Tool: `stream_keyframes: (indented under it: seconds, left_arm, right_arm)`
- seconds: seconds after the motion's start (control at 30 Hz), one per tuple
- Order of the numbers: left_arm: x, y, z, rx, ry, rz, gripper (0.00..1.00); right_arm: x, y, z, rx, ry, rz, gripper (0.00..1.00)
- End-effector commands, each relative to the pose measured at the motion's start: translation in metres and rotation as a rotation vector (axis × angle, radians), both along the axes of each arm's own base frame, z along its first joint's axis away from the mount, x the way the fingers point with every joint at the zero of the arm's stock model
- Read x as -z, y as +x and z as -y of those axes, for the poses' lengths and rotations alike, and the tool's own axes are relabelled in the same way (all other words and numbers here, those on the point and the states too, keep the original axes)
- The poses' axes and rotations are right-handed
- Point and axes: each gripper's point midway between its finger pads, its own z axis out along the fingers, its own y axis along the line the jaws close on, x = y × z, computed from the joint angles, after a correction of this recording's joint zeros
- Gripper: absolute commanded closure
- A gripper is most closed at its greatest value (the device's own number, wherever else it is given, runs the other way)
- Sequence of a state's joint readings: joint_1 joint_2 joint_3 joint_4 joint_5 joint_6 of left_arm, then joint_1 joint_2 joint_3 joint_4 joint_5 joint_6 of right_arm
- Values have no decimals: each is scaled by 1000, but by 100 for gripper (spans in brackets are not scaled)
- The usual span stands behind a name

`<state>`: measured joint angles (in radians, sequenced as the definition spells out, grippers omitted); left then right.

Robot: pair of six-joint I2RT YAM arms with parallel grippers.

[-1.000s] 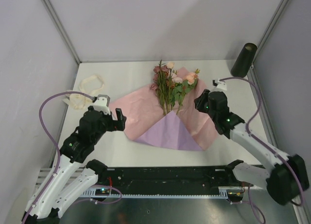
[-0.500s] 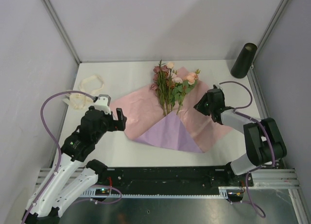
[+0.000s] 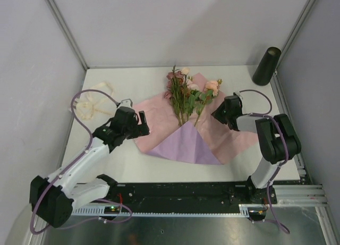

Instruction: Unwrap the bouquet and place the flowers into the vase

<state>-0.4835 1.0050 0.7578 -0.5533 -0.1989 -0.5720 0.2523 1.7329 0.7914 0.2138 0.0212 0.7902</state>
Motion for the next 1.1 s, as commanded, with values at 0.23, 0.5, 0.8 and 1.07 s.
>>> stream_keyframes:
  seconds: [0.23, 0.5, 0.8, 1.07]
  left_arm:
    - [-41, 56, 21, -45, -126, 73, 1]
    - [-102, 37, 11, 186, -31, 256, 0]
    - [-89, 4, -11, 238, 57, 321, 0]
    - [-89, -1, -10, 257, 51, 321, 0]
  right_arm:
    - [-12, 51, -12, -61, 75, 73, 69]
    - [-93, 19, -46, -354, 166, 205, 68]
    - [-100, -36, -92, -617, 175, 154, 69]
    - [-88, -56, -123, -714, 183, 115, 77]
